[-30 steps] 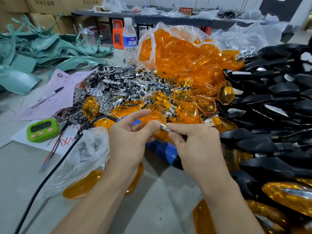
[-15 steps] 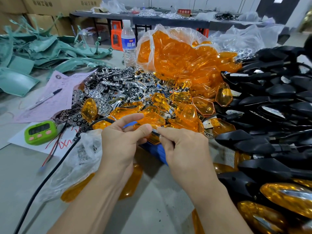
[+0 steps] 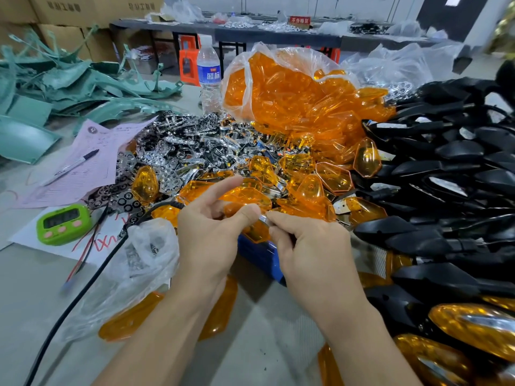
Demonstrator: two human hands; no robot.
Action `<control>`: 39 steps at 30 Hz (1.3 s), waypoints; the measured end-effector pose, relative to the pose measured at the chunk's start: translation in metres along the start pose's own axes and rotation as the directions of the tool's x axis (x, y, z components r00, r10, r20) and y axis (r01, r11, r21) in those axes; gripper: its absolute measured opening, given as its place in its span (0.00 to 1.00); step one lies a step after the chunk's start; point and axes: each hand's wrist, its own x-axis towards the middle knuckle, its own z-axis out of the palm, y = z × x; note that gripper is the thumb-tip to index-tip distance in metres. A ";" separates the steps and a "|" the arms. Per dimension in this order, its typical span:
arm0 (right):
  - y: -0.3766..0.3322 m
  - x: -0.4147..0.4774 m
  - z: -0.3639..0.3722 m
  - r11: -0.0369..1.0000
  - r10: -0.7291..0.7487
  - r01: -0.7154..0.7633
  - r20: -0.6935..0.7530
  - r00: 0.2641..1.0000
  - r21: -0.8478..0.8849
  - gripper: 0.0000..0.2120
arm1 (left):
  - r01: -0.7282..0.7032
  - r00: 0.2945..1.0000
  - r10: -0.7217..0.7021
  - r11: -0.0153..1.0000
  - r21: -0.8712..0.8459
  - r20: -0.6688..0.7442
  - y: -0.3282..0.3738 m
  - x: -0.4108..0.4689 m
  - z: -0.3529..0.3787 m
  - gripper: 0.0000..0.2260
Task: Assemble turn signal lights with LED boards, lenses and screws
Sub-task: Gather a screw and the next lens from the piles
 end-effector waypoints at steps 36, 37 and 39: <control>0.015 0.013 -0.015 0.000 0.285 -0.391 0.375 0.882 0.920 0.18 | -0.176 0.921 0.183 0.983 -0.052 0.343 0.018 -0.009 -0.001 0.24; 0.015 0.013 -0.015 0.019 0.290 -0.389 0.367 0.884 0.921 0.18 | -0.185 0.924 0.191 0.981 -0.050 0.330 0.018 -0.009 0.000 0.24; 0.017 0.012 -0.015 0.127 0.306 -0.387 0.336 0.891 0.913 0.19 | -0.191 0.931 0.197 0.980 -0.048 0.307 0.018 -0.010 0.000 0.24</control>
